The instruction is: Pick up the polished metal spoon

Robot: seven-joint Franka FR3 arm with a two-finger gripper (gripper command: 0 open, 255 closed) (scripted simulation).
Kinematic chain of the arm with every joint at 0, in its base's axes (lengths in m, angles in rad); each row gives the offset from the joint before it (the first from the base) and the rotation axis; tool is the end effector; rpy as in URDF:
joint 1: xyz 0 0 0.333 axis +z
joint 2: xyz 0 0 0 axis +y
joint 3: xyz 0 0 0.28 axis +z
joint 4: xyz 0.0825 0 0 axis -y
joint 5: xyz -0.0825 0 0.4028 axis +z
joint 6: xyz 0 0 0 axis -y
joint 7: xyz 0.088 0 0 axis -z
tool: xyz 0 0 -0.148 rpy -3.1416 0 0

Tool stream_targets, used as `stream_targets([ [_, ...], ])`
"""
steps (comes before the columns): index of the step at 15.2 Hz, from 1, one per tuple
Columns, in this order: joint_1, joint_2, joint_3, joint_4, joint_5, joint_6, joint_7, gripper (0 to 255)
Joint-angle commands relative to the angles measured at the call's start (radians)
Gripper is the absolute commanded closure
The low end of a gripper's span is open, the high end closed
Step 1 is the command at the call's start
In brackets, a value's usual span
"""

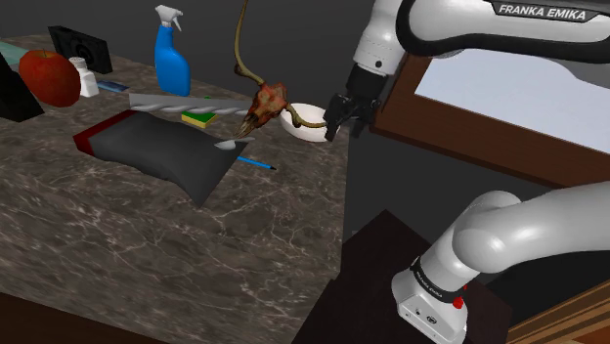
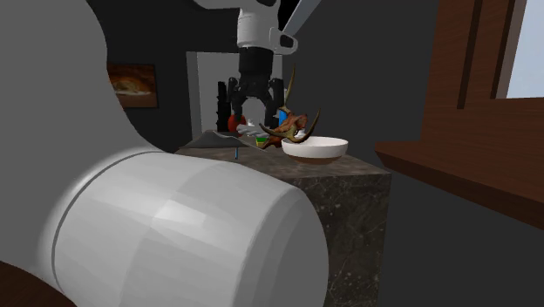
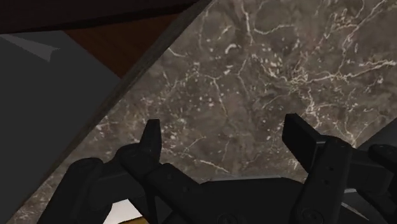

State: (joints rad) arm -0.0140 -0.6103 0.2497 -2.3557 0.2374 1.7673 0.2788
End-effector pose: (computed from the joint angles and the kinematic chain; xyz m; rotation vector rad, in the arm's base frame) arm 0.3951 0.1273 0.4668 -3.0441 0.2006 0.0170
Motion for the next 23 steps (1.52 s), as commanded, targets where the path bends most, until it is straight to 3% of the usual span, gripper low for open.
stream_targets([
  [1, -0.003, 0.057, 0.038, 0.032, 0.028, 0.031, 0.078, 0],
  [10, -0.027, 0.356, 0.191, 0.237, 0.068, 0.162, 0.417, 0],
  [19, -0.008, 0.716, 0.273, 0.542, -0.038, 0.253, 0.773, 0],
  [23, -0.003, 0.726, 0.271, 0.512, -0.039, 0.292, 0.768, 0],
])
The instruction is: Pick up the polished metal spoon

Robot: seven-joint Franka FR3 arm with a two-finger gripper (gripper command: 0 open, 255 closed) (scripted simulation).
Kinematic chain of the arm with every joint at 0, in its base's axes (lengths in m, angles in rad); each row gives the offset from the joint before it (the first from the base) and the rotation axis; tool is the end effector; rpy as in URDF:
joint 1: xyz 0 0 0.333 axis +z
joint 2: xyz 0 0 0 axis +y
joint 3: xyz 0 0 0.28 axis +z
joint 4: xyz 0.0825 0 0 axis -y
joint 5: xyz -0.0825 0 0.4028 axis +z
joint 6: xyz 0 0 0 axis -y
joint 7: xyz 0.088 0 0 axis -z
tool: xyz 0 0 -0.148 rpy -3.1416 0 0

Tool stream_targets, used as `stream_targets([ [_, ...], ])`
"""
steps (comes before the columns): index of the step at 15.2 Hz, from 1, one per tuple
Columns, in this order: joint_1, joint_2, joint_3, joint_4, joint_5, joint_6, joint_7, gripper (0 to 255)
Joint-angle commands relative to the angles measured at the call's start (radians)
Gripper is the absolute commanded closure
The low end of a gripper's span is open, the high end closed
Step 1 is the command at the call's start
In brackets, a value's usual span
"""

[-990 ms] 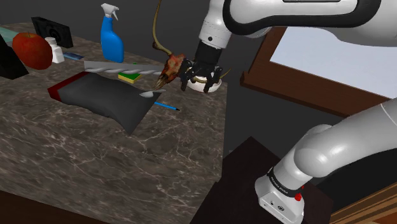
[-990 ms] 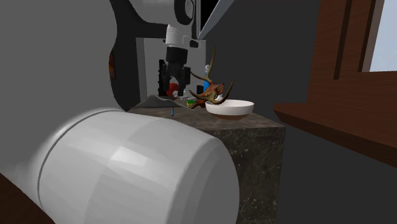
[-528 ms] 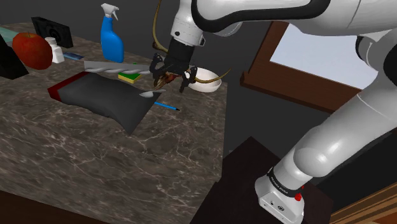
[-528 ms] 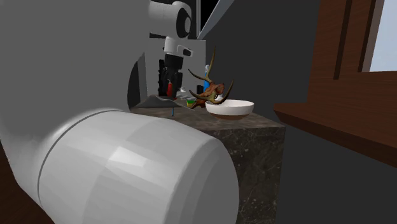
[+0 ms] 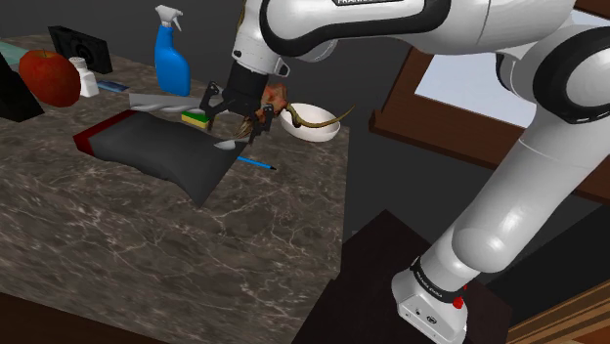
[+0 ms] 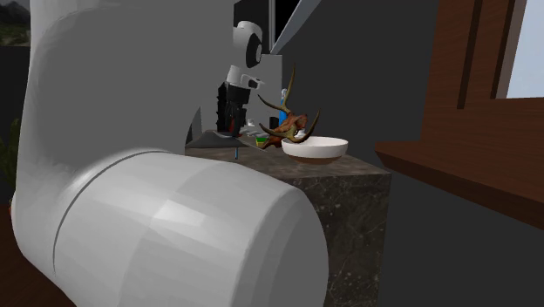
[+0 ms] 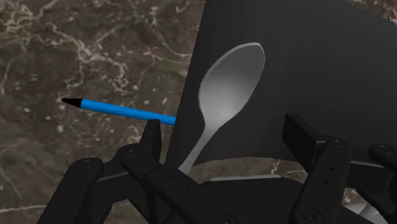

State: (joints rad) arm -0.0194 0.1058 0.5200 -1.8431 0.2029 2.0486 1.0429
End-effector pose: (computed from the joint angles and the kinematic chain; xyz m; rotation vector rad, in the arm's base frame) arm 0.5363 0.3084 0.4034 -2.7483 0.8974 0.1248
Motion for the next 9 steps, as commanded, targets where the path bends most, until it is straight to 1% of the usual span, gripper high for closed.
stream_targets([
  [1, 0.003, 0.013, 0.001, -0.010, -0.005, 0.023, 0.002, 0],
  [4, 0.005, 0.026, 0.001, -0.044, -0.007, 0.068, -0.003, 0],
  [6, 0.005, 0.026, 0.001, -0.044, -0.007, 0.068, -0.003, 0],
  [7, 0.005, 0.027, 0.001, -0.044, -0.007, 0.068, -0.003, 255],
  [9, 0.005, 0.026, 0.000, -0.044, -0.007, 0.068, -0.004, 255],
])
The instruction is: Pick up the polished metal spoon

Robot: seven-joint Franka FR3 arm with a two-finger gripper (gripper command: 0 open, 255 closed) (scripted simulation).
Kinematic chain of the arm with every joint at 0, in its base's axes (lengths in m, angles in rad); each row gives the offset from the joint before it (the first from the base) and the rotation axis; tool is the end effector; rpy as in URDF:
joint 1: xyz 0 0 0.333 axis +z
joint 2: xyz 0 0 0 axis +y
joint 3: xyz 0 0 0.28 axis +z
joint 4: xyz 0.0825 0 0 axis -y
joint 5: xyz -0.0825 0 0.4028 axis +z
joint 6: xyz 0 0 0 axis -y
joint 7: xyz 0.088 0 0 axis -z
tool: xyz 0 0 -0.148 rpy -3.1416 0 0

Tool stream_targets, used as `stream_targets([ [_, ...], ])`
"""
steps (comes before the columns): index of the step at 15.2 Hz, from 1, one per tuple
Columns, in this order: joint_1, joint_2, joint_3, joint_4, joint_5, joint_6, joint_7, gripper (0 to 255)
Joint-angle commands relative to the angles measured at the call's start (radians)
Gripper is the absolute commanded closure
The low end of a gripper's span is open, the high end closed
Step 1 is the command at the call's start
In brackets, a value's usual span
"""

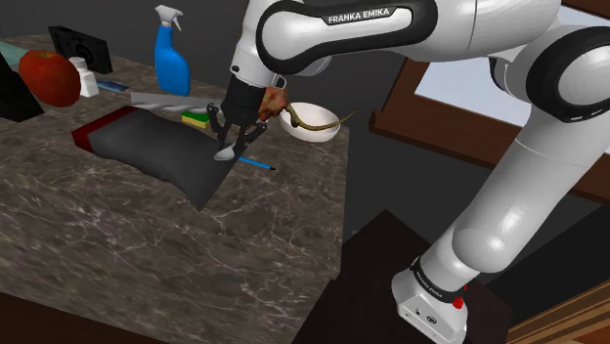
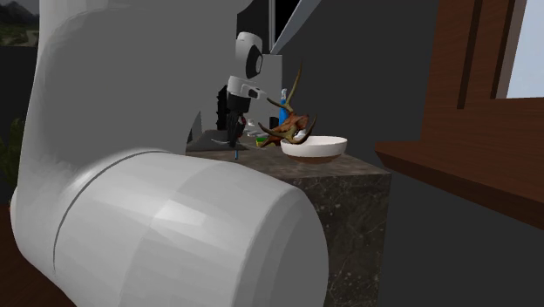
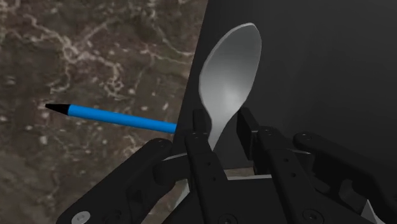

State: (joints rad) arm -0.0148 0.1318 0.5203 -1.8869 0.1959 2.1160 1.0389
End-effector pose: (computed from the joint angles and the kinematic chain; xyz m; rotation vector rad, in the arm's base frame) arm 0.5368 0.3094 0.3739 -2.7467 0.9002 0.1252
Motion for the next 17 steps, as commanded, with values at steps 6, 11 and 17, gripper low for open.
stream_targets([
  [6, 0.000, 0.000, 0.000, 0.000, 0.000, 0.001, 0.000, 255],
  [11, -0.002, -0.014, 0.000, 0.038, 0.003, -0.050, 0.007, 255],
  [17, -0.004, -0.029, 0.000, 0.102, 0.004, -0.126, 0.019, 255],
])
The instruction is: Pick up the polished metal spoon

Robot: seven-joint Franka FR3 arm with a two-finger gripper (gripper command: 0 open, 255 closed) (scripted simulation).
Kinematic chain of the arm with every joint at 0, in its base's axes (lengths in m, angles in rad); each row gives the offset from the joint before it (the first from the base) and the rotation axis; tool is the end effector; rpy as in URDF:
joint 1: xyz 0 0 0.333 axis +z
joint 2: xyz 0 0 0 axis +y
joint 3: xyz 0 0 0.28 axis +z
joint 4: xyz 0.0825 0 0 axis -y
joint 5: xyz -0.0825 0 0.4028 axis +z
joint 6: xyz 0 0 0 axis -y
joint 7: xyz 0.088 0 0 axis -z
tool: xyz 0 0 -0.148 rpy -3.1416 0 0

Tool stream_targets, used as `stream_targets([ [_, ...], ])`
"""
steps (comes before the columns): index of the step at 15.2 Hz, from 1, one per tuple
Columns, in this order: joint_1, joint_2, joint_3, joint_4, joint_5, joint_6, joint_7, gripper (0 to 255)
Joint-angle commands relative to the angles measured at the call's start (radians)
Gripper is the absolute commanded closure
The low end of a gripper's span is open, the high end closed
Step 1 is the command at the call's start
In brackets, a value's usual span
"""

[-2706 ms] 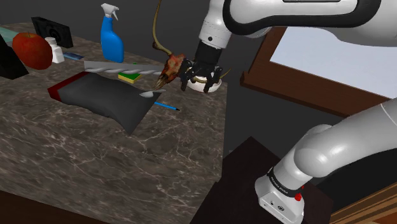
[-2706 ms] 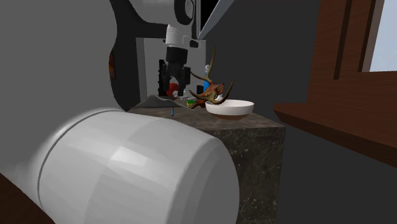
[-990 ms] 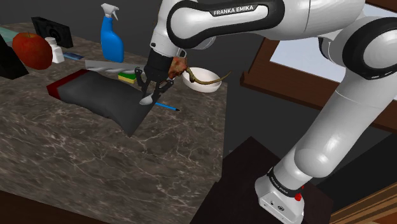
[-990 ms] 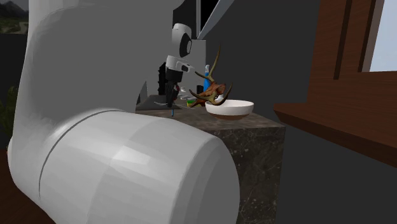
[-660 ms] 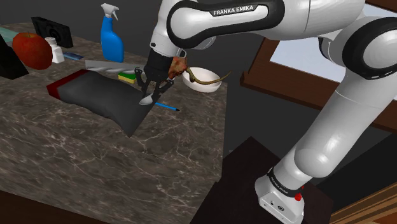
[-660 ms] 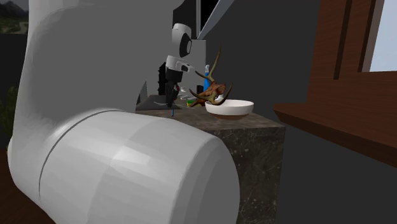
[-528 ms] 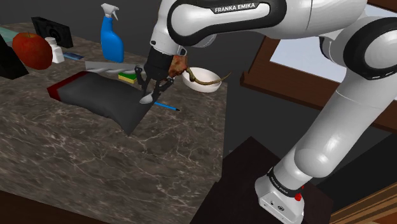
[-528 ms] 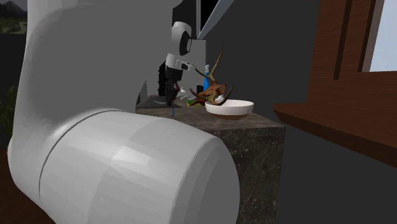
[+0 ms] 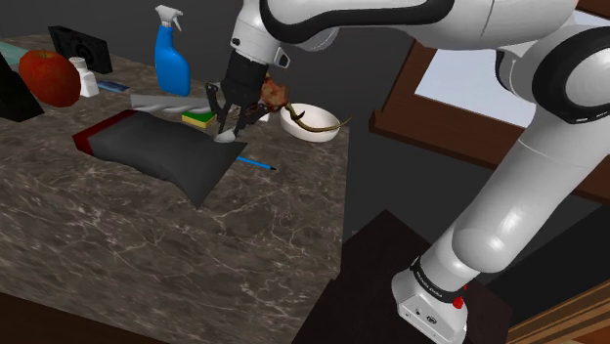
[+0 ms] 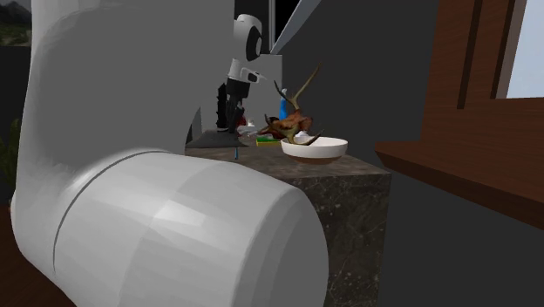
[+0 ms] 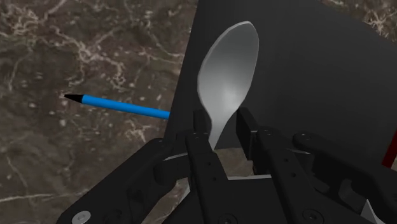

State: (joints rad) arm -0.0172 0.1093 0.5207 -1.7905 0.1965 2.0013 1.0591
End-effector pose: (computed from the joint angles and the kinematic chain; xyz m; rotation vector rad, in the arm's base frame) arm 0.5391 0.3113 0.4236 -2.7467 0.9001 0.1252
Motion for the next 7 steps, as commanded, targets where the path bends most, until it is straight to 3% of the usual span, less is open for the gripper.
stream_targets([
  [1, -0.002, -0.008, -0.001, 0.017, 0.003, -0.024, 0.001, 255],
  [7, -0.003, -0.013, -0.001, 0.067, 0.001, -0.078, 0.011, 255],
])
